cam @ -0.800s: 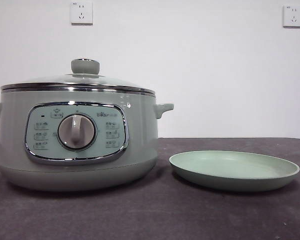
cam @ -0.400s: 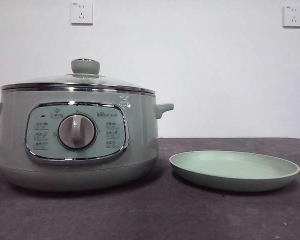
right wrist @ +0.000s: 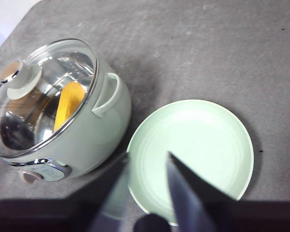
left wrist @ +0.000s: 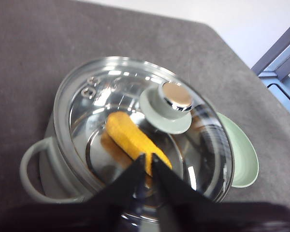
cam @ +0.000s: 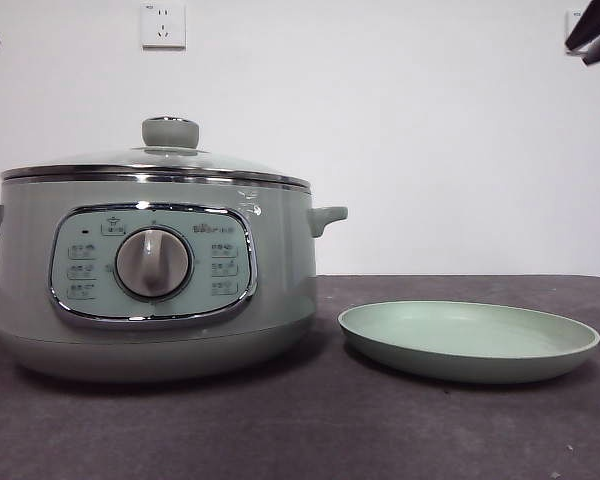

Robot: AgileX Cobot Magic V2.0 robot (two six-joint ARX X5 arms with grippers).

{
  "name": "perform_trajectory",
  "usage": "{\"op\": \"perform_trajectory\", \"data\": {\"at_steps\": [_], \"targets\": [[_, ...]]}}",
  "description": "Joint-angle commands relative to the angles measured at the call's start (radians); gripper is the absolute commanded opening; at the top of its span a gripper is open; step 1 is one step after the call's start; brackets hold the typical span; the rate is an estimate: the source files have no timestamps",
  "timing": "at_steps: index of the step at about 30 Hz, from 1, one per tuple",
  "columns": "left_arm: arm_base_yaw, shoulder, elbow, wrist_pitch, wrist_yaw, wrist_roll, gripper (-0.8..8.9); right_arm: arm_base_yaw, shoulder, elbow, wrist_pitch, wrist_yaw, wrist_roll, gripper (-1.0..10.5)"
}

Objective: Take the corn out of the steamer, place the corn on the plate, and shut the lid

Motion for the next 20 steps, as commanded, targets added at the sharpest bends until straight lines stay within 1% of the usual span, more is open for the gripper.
{"op": "perform_trajectory", "data": {"at_steps": [1, 2, 6, 10, 18, 20], "targets": [[-0.014, 0.018, -0.003, 0.005, 0.008, 0.006, 3.81, 0.003, 0.002, 0.002, 0.004, 0.003, -0.014, 3.2], [-0.018, 0.023, -0.003, 0.007, 0.004, 0.000, 4.13, 0.003, 0.002, 0.002, 0.005, 0.003, -0.014, 3.2], [-0.035, 0.037, -0.003, 0.039, 0.003, -0.026, 4.11, 0.003, 0.002, 0.002, 0.002, 0.003, -0.009, 3.2], [-0.069, 0.051, 0.001, 0.114, -0.002, -0.072, 4.09, 0.003, 0.002, 0.002, 0.002, 0.003, -0.004, 3.2], [-0.186, 0.164, 0.117, 0.121, -0.109, -0.068, 4.09, 0.003, 0.002, 0.002, 0.001, 0.002, -0.003, 3.2], [-0.224, 0.206, 0.163, 0.114, -0.152, -0.048, 4.09, 0.003, 0.002, 0.002, 0.001, 0.002, -0.003, 3.2]]}}
